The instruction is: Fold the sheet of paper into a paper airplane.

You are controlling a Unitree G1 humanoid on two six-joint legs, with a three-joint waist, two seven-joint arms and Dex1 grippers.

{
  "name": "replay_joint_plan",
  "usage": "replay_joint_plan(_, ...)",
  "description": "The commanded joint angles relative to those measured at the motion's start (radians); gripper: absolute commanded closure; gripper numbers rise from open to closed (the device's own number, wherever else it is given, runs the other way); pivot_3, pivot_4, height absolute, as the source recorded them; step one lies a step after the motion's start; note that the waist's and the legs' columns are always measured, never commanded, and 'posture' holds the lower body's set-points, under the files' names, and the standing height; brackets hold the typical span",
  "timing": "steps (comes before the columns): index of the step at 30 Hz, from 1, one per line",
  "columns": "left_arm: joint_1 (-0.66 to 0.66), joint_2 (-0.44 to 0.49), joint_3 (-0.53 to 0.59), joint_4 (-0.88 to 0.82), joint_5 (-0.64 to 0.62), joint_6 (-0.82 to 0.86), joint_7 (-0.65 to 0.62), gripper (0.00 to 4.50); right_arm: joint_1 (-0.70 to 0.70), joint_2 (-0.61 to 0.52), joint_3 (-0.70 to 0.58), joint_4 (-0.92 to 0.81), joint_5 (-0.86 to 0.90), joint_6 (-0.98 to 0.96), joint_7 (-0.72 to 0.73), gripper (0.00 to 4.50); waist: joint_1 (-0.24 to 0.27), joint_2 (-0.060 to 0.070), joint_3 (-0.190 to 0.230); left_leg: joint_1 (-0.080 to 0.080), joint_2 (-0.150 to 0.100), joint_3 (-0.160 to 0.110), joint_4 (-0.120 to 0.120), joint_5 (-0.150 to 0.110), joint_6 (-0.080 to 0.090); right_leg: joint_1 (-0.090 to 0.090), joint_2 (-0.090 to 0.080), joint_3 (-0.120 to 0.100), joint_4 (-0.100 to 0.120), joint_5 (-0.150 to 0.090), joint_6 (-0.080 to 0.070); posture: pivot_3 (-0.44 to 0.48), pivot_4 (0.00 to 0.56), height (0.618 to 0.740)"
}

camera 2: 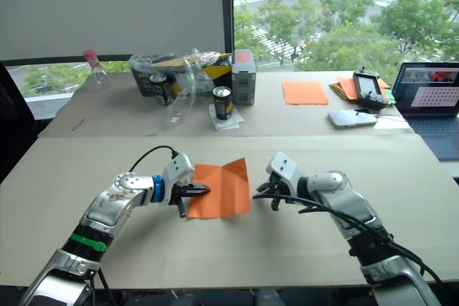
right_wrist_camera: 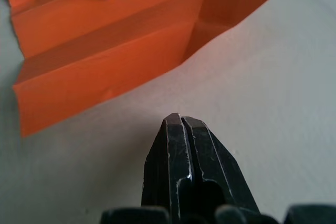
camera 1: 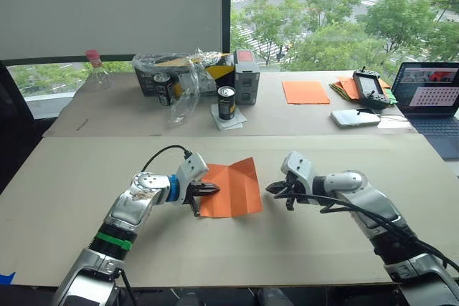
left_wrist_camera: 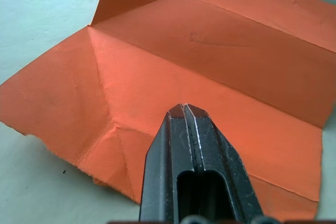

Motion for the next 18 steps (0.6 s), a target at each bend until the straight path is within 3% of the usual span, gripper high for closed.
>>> replay_joint_plan(1, 0.035, -0.003, -0.024, -0.005, 0.004, 0.024, 0.004, 4.5, -0.042, 0.029, -0.001, -0.011, 0.004, -0.033, 0.028, 4.48, 0.003, 0.0, 0.0, 0.0, 0.0, 0.0, 0.0, 0.0, 0.0, 0.0, 0.0, 0.0, 0.0, 0.0, 0.0, 0.0, 0.15, 0.72)
replay_joint_plan(10, 0.065, 0.006, 0.025, -0.038, -0.01, 0.042, 0.029, 4.5, -0.125, 0.161, 0.022, 0.042, -0.006, -0.052, 0.029, 4.48, -0.001, 0.0, 0.0, -0.001, 0.0, -0.001, 0.0, 0.0, 0.0, -0.001, 0.0, 0.0, 0.0, 0.0, 0.0, 0.0, 0.15, 0.72)
replay_joint_plan(18, 0.111, 0.039, 0.053, -0.092, -0.034, 0.037, 0.03, 4.5, -0.166, 0.276, 0.053, 0.23, -0.072, -0.145, -0.002, 4.48, -0.002, 0.0, 0.0, -0.001, 0.0, -0.001, 0.0, 0.0, 0.0, -0.001, 0.0, 0.0, 0.001, 0.0, 0.0, 0.0, 0.15, 0.72)
